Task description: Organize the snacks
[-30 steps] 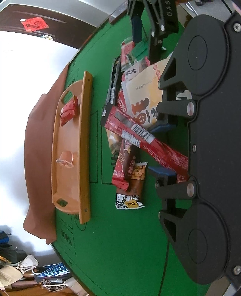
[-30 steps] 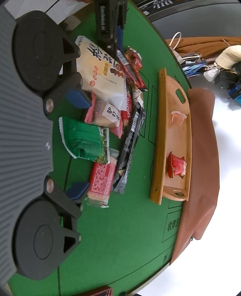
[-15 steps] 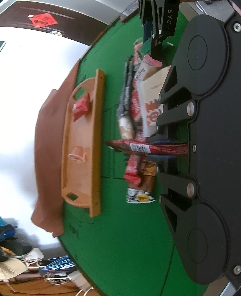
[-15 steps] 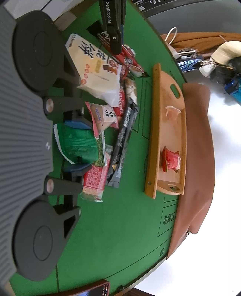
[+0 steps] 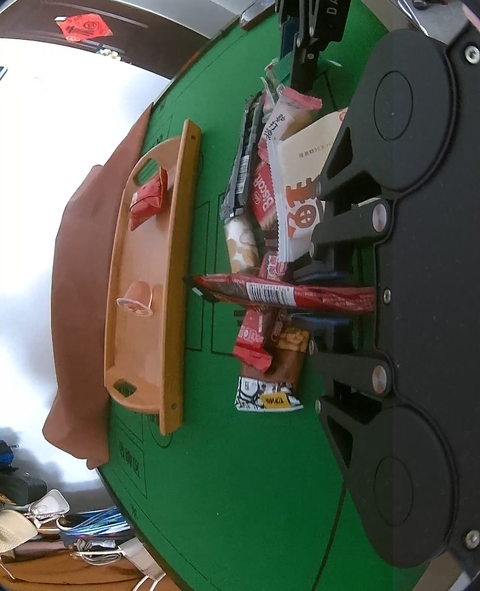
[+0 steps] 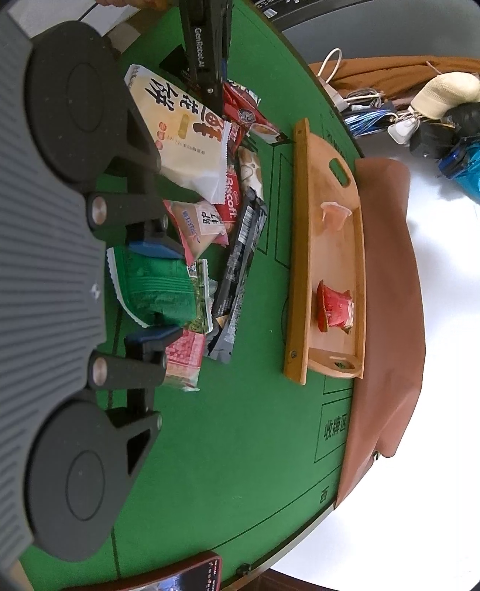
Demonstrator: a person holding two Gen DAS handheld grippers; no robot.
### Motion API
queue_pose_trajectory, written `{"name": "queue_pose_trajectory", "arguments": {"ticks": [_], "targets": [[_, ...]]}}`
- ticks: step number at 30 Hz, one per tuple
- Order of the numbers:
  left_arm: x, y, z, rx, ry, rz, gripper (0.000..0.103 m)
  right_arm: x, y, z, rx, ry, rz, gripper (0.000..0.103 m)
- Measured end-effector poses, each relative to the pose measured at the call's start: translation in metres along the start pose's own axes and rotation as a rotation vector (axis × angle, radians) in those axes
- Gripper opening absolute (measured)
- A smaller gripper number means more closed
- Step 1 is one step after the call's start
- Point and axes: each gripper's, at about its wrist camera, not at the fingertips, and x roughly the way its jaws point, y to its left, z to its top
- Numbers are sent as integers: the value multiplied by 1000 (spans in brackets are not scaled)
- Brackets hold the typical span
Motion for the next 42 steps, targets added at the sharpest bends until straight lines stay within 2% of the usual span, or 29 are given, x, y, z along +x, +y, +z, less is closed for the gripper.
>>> {"name": "queue_pose_trajectory", "arguments": {"ticks": [1, 6, 12, 20, 28, 36, 42], "targets": [[0, -1, 0, 2, 0, 1, 12, 0, 0, 0, 0, 2, 1, 44], [-11, -12, 5, 62, -46, 31, 11, -3, -4, 3, 24, -4, 28, 43], [-26, -11, 21, 60, -100, 29, 11, -12, -6, 13, 17, -55, 15, 42], [-22, 1, 55, 34, -115, 21, 11, -5, -16, 47, 46, -116, 51, 42], [-11, 15, 97, 0, -137, 11, 11, 18, -28, 88, 93, -117, 96, 42], [18, 27, 139, -33, -103, 14, 11, 44, -32, 130, 117, -111, 117, 42], [54, 38, 170, -65, -38, 19, 11, 70, -23, 171, 106, -95, 108, 42]]}}
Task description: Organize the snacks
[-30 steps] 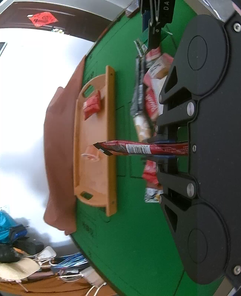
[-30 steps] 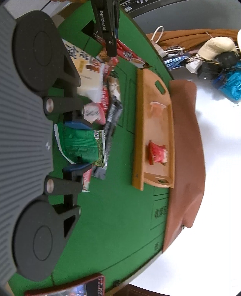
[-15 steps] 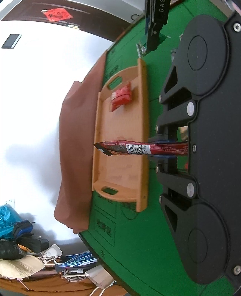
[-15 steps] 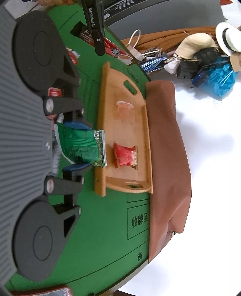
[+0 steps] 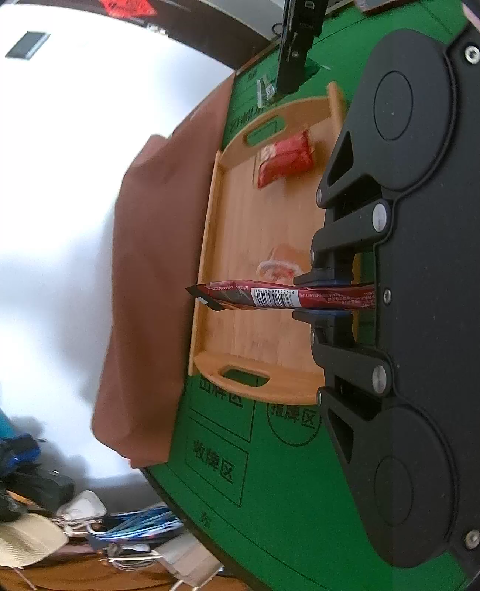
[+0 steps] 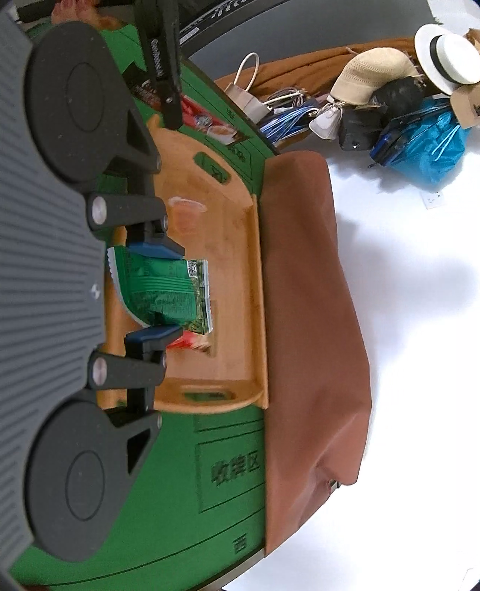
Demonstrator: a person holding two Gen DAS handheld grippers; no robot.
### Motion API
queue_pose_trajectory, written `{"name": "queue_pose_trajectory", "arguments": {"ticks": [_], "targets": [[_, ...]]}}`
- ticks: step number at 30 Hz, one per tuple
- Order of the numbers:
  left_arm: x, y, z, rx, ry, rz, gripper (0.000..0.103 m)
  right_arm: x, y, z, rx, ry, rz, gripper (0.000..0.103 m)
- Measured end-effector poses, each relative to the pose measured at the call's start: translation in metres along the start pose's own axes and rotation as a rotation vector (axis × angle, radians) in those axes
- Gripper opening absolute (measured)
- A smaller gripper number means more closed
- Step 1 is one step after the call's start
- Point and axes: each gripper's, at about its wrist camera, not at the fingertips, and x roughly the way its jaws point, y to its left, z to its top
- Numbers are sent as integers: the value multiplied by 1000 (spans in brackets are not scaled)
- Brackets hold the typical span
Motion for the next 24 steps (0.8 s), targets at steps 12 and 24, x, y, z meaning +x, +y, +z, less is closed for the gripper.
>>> {"name": "queue_pose_trajectory", "arguments": {"ticks": [12, 24], "targets": [[84, 11, 25, -29, 91, 71, 11, 93, 25, 26, -27, 133, -49, 42], [127, 12, 24, -13, 147, 77, 11, 140, 33, 20, -76, 188, -107, 42]]}}
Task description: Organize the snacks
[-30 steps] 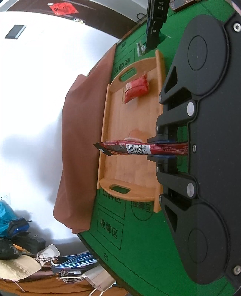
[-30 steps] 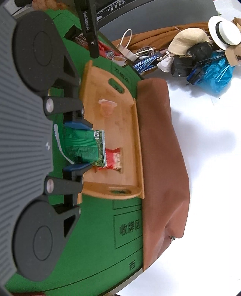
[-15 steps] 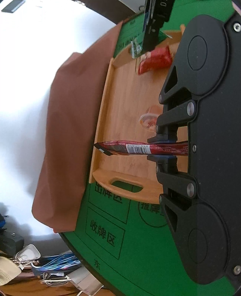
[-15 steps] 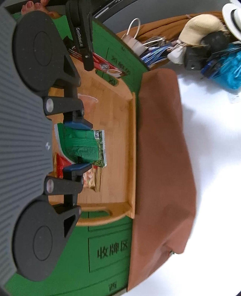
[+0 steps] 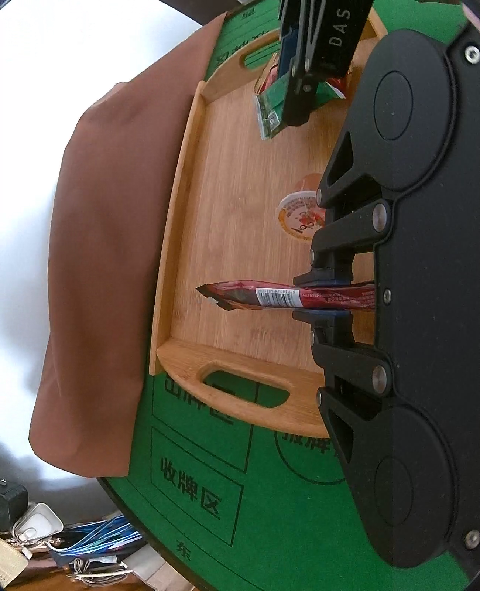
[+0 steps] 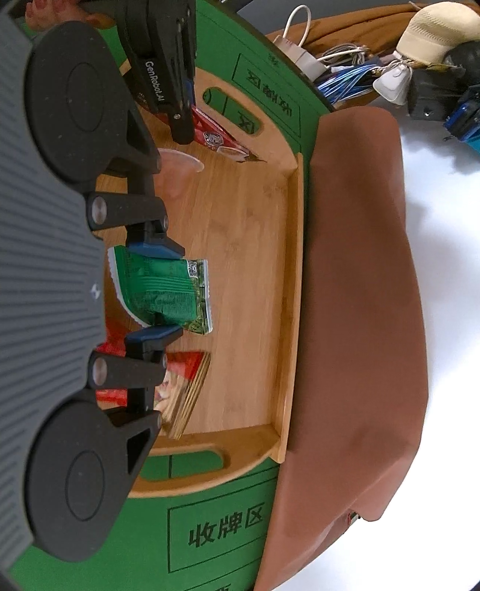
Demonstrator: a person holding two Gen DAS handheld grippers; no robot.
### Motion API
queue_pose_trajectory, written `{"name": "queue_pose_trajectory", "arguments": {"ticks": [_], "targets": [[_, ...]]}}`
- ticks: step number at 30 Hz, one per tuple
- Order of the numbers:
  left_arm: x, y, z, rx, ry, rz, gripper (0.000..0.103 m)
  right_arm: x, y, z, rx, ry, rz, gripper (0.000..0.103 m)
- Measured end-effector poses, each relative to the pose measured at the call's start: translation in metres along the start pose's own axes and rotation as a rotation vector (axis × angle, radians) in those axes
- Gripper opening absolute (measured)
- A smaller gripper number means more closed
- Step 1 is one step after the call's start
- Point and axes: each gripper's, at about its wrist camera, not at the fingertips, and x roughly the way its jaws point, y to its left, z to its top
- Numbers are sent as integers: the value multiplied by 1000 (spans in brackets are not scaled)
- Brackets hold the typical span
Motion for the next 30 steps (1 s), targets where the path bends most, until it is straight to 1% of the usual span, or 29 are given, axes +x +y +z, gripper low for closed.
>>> {"name": "queue_pose_trajectory", "arguments": {"ticks": [7, 14, 17, 30], "targets": [[2, -3, 0, 13, -2, 4, 11, 8, 3, -2, -22, 13, -7, 42], [5, -6, -2, 17, 10, -4, 11, 14, 5, -5, -19, 30, -2, 43], [6, -9, -3, 35, 2, 4, 12, 16, 6, -6, -22, 33, 1, 43], [5, -17, -4, 41, 7, -29, 12, 17, 1, -9, -12, 24, -9, 43]]}}
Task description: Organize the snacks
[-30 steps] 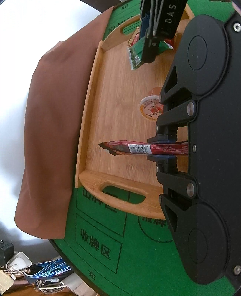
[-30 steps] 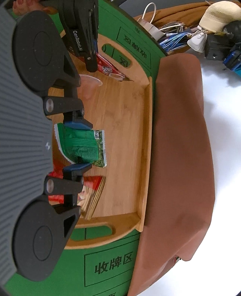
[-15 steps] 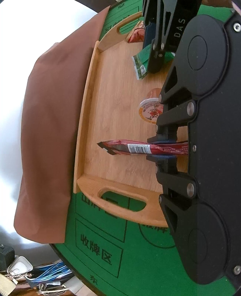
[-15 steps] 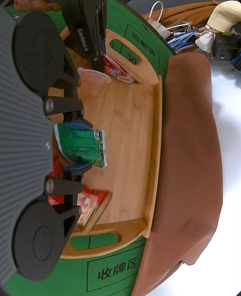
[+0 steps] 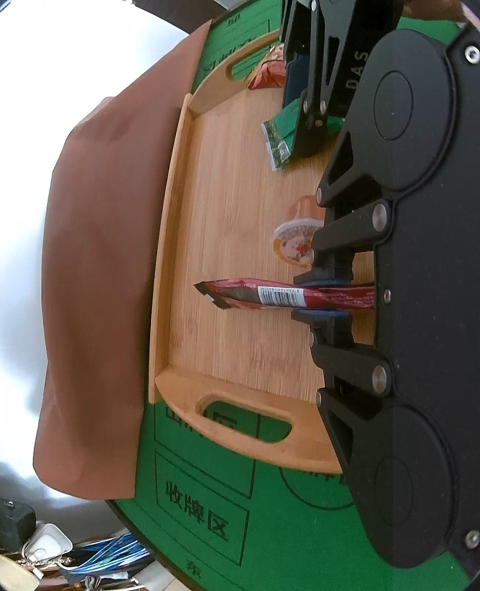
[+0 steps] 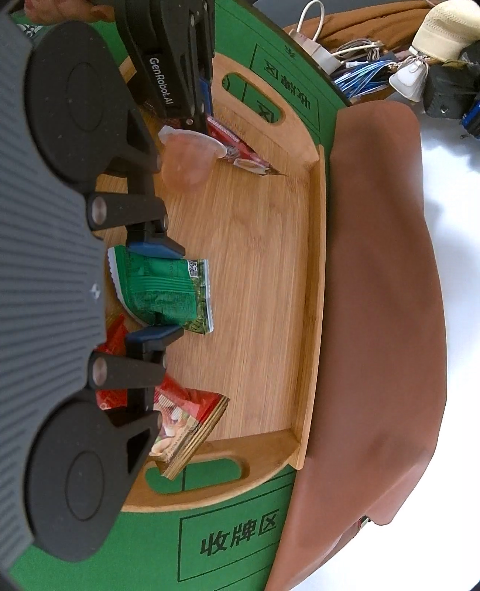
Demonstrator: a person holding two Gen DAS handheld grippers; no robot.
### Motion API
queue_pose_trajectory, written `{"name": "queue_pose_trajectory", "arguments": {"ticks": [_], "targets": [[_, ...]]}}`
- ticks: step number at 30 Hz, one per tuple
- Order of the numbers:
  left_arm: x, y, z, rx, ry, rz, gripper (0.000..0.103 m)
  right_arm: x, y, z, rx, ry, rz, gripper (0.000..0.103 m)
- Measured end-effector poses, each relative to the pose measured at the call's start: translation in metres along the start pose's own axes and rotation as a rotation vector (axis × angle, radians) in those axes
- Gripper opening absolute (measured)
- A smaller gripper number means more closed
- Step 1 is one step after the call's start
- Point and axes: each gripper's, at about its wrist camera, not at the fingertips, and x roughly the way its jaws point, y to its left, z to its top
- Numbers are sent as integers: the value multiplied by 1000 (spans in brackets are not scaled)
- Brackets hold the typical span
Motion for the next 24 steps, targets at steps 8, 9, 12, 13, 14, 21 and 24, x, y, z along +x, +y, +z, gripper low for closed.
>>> {"name": "queue_pose_trajectory", "arguments": {"ticks": [8, 9, 12, 13, 14, 21, 24], "targets": [[2, -8, 0, 9, 2, -6, 12, -2, -6, -1, 3, -1, -24, 43], [2, -9, 0, 11, 3, -8, 12, -2, -7, -1, 4, -2, -26, 43], [2, -11, 0, 19, 0, -4, 12, -2, -8, -2, 4, -4, -26, 44], [2, -12, -1, 20, -1, -2, 12, -2, -8, -2, 4, -5, -24, 44], [1, -12, -1, 20, -2, 2, 13, -2, -8, -2, 5, -6, -21, 46], [-16, -12, -1, 42, -38, 39, 42, -10, -6, -3, -8, -30, -10, 60], [-27, -8, -3, 43, -60, 39, 54, -19, -5, -5, -15, -43, 1, 63]]}}
